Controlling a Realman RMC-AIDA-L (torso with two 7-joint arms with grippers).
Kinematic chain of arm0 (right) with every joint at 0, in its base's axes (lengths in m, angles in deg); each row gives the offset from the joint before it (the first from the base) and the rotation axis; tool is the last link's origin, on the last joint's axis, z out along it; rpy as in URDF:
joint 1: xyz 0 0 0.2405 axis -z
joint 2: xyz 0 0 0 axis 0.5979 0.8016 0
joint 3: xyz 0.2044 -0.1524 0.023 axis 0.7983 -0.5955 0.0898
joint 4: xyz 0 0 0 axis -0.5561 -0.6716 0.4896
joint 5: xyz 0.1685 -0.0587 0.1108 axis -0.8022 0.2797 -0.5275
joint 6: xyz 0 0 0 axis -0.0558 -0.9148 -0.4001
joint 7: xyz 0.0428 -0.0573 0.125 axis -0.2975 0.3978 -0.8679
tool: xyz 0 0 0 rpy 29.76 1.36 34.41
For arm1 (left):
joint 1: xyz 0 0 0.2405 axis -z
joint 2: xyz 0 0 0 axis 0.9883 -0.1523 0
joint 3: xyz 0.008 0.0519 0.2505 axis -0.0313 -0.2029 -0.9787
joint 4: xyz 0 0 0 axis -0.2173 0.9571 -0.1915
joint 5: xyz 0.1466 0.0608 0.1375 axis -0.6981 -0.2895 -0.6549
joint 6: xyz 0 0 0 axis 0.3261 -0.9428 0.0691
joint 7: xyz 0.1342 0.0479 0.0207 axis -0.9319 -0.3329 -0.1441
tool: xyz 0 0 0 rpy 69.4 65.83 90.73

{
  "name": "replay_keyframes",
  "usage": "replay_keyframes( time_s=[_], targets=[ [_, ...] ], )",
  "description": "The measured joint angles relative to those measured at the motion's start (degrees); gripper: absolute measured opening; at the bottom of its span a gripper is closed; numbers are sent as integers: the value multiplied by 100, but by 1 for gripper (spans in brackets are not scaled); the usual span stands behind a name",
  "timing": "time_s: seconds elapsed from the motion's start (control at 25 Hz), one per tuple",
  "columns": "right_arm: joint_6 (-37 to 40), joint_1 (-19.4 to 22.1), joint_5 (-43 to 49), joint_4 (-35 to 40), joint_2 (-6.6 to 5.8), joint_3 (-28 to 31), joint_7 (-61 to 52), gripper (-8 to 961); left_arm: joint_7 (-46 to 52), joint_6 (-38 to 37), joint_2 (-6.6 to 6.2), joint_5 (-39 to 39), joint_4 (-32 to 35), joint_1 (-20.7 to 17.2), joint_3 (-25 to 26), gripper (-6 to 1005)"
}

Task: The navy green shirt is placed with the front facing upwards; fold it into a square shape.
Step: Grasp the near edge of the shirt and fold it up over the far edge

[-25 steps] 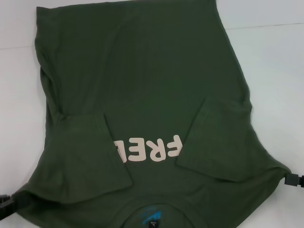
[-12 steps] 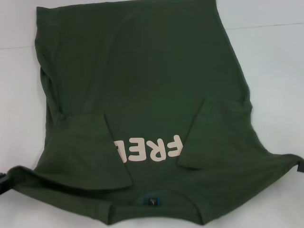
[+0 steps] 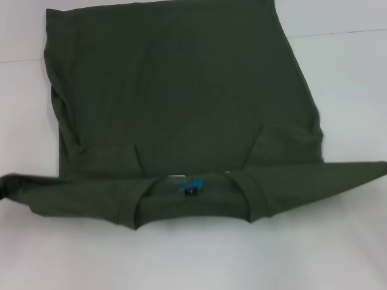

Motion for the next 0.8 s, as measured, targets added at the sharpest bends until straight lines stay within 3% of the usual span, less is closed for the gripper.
replay_keyframes(
  time_s=[0.36, 0.8],
  targets=[
    [-263, -349, -198, 1, -28, 2, -452, 12, 182, 642, -242, 82, -379, 561, -14, 48],
    [-766, -918, -446, 0, -19, -62, -858, 12, 155, 1350, -442, 318, -710, 1126, -61, 49]
  ],
)
